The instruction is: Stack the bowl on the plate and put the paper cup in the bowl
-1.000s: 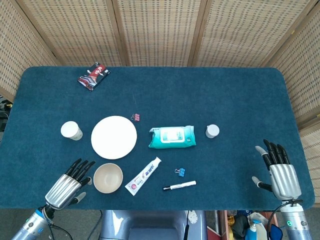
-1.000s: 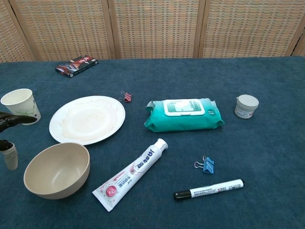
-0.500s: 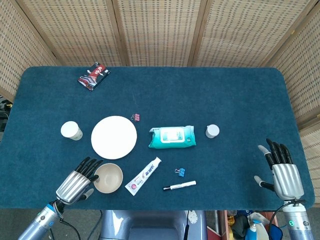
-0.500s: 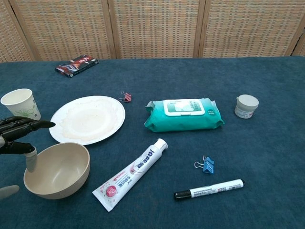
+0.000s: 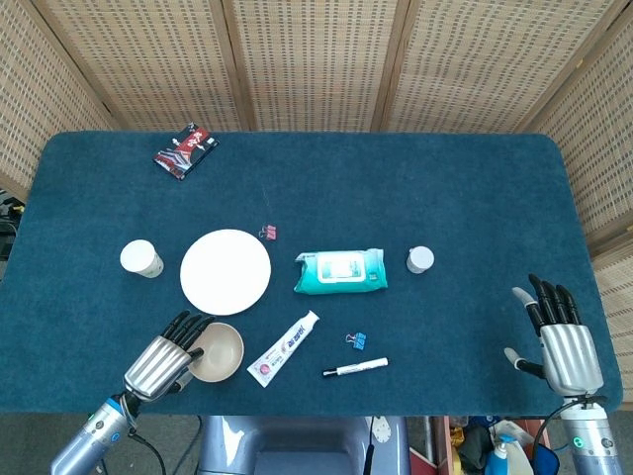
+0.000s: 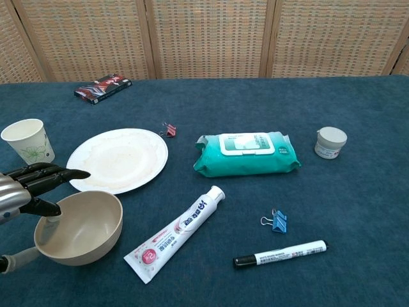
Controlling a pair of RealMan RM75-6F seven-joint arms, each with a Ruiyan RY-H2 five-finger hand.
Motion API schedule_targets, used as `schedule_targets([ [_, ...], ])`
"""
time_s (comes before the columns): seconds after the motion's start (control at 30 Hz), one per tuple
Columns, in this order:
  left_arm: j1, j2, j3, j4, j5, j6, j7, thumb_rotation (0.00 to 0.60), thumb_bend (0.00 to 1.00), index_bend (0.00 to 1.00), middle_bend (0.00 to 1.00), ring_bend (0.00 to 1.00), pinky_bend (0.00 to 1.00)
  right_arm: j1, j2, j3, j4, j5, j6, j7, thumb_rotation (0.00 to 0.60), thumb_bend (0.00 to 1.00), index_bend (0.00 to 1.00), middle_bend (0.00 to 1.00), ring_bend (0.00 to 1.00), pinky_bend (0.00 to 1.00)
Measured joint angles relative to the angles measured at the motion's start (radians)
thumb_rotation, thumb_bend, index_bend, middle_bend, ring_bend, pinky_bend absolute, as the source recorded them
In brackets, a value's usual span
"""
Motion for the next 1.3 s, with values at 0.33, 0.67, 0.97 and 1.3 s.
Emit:
schedule_targets([
  [0.33,-0.005,-0.023,-0.014,0.033,0.0,0.045,0.003,0.6,0.41,0.68,0.02,0.0,0.0,0.0,0.001,0.002,0.002,0.0,0.001,0.009,0.6,0.13,0.12,0.0,0.0,0.0],
  [0.67,-0.031,0.027,-0.088,0.021,-0.021,0.105,-0.042,0.6,0.41,0.68,0.02,0.0,0.0,0.001,0.002,0.002,0.001,0.002,-0.002,0.007,0.6,0.13,0.12,0.0,0.0,0.0],
  [0.97,-0.124,0.06,-0.175,0.026,-0.172,-0.039,-0.042,0.6,0.4,0.68,0.02,0.0,0.0,0.001,0.001,0.002,0.001,0.006,-0.005,0.007,0.6,0.13,0.12,0.0,0.0,0.0],
  [1.3,-0.244,0.001,-0.242,0.053,-0.34,-0.182,0.053,0.6,0.41,0.68,0.02,0.0,0.0,0.002,0.006,0.007,0.007,0.016,-0.008,0.029,0.6,0.13,0.12,0.0,0.0,0.0],
])
